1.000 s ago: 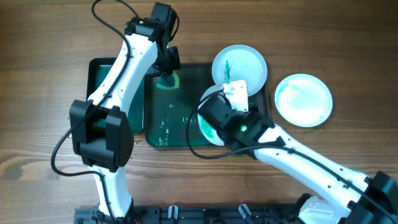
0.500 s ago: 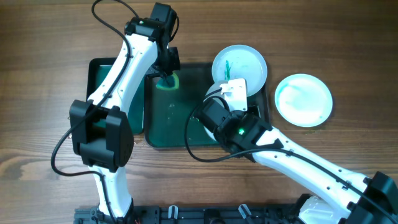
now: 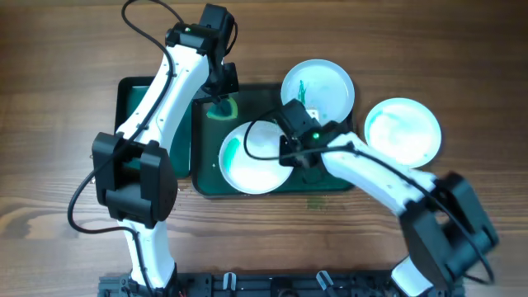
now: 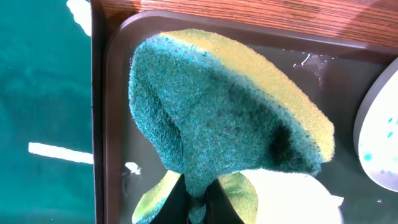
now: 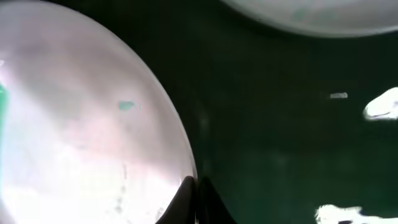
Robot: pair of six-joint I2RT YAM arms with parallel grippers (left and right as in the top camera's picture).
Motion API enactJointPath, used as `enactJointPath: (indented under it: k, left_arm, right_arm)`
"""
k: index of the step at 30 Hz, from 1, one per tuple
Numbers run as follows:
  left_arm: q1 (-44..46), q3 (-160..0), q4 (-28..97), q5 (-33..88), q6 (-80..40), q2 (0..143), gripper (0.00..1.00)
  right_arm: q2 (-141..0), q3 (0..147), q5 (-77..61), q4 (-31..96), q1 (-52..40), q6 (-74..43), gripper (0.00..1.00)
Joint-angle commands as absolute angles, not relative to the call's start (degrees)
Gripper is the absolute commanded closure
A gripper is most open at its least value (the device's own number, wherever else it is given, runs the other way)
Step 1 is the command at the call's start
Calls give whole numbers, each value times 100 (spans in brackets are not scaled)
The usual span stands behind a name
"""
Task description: Clean dirty plates on tray and stack at the side
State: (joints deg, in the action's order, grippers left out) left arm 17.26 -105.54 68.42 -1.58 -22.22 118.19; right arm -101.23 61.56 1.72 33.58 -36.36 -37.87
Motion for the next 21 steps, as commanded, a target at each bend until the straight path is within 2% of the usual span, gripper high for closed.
enactJointPath:
  k: [1, 4, 9, 11, 12, 13, 21]
  left_arm:
    - [1741, -10661, 6845, -108, -2276, 11738, 96]
    - [1741, -10661, 6842, -108, -2276, 11738, 96]
    - [1741, -10661, 6842, -108, -2276, 11738, 96]
    - [1741, -10661, 6842, -108, -2276, 11738, 96]
    - [1741, -10661, 6842, -108, -2276, 11738, 96]
    - [1741, -10661, 6845, -108, -2276, 11738, 96]
    - [1741, -10661, 6845, -108, -2276, 11738, 96]
  right_arm:
    - [-10523, 6252, -1160, 3214, -3291, -3756, 96]
    - [-10661, 6252, -1435, 3197, -3096, -3968, 94]
    - [-10980, 6252, -1682, 3131, -3089, -4407, 78]
    - [-11161, 6252, -1890, 3087, -3089, -4521, 78]
    - [-11225, 6252, -1979, 3070, -3087, -4515, 83]
    - [-11244, 6252, -2008, 3072, -3076, -4515, 95]
    - [-10600, 6259, -1389, 3306, -3068, -4191, 96]
